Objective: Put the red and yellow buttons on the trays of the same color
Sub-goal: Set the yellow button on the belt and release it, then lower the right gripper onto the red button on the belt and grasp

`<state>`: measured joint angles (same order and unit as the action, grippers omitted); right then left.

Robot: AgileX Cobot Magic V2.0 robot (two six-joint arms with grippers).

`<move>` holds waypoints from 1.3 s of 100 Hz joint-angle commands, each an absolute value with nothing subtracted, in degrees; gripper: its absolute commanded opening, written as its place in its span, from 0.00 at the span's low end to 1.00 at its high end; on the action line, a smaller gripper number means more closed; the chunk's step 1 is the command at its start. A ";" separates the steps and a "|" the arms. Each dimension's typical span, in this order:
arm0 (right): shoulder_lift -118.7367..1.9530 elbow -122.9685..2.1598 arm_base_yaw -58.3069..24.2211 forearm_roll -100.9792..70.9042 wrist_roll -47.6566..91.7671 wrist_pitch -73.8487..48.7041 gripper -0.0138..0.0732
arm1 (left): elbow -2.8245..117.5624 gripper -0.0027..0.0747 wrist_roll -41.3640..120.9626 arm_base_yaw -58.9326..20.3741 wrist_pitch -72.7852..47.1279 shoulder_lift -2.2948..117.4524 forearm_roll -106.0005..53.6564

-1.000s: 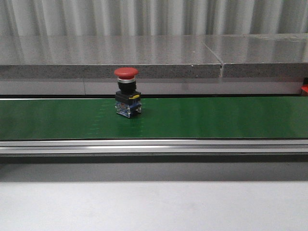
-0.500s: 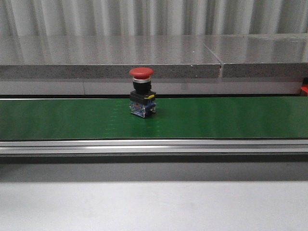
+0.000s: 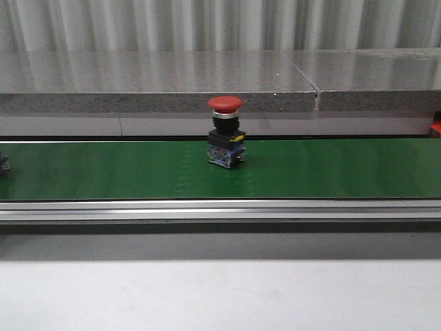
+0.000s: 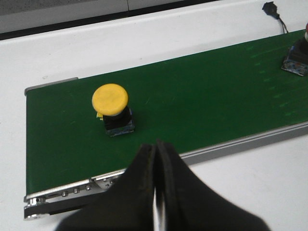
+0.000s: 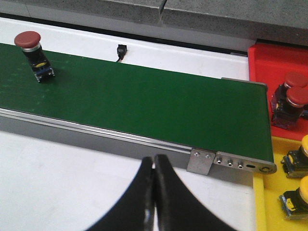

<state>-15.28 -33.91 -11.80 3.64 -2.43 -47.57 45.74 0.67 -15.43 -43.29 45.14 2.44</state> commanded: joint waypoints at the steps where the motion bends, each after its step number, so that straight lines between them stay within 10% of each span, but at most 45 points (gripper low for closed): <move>1: -15.82 -35.27 -11.77 3.71 -2.01 -42.43 0.08 | 44.76 0.01 0.00 -15.81 -39.93 40.33 0.95; 56: -35.62 -43.82 -18.80 4.72 -0.96 -43.09 0.10 | 40.37 0.01 0.00 -15.81 -41.84 30.40 1.15; 90: -55.64 -55.29 -19.20 -1.60 -0.96 -44.29 0.82 | 40.37 0.01 0.00 -15.81 -41.84 30.40 1.15; 130: -73.88 -74.29 -19.20 -2.09 3.79 -56.42 0.85 | 40.37 0.01 0.00 -15.81 -41.84 30.40 1.15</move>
<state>-71.45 -68.61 -19.26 -1.58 1.68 -55.07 38.85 0.64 -15.43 -45.68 30.17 1.63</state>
